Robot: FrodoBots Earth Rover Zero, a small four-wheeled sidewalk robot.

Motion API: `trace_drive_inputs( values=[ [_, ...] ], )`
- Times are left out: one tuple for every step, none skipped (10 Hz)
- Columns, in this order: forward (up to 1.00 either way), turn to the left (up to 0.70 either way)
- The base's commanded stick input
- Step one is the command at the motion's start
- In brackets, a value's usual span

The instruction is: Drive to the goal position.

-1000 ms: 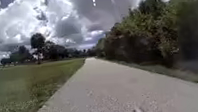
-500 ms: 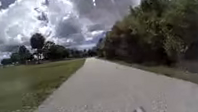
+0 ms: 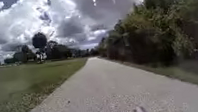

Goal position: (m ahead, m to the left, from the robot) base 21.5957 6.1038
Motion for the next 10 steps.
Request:
trace_drive_inputs(
  values=[
    [0.70, 0.00],
    [0.70, 0.00],
    [0.70, 0.00],
    [0.70, 0.00],
    [0.70, 0.00],
    [0.70, 0.00],
    [0.70, 0.00],
    [0.70, 0.00],
    [0.70, 0.35],
    [0.70, 0.35]
  ],
)
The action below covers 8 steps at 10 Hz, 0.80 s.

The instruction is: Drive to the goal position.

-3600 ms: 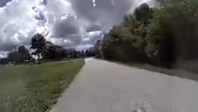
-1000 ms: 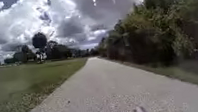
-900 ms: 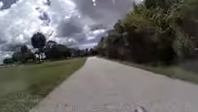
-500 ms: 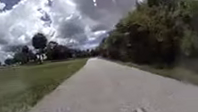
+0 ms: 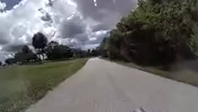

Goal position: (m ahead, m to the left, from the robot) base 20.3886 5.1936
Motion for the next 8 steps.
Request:
trace_drive_inputs(
  values=[
    [0.70, 0.06],
    [0.70, 0.00],
    [0.70, 0.00],
    [0.70, 0.00],
    [0.70, 0.00],
    [0.70, 0.00],
    [0.70, 0.00],
    [0.70, 0.00]
  ],
)
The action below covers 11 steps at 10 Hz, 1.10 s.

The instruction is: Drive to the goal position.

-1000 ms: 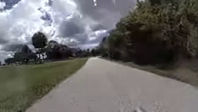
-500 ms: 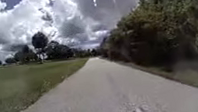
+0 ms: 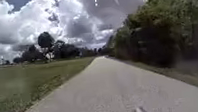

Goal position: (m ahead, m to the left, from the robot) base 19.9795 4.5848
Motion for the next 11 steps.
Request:
trace_drive_inputs(
  values=[
    [0.70, 0.00],
    [0.70, 0.00],
    [0.70, 0.00],
    [0.70, 0.00],
    [0.70, 0.00],
    [0.70, 0.00],
    [0.70, 0.00],
    [0.70, 0.00],
    [0.70, 0.00],
    [0.70, 0.00],
    [0.70, 0.00]
  ],
)
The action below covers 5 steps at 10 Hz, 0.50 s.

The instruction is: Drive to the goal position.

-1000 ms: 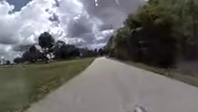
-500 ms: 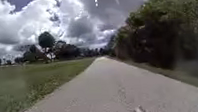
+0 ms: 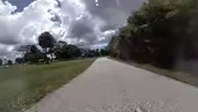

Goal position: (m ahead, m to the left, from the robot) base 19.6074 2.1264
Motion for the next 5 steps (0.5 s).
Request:
trace_drive_inputs(
  values=[
    [0.70, 0.00],
    [0.70, 0.00],
    [0.70, 0.00],
    [0.70, 0.00],
    [0.70, 0.00]
  ],
)
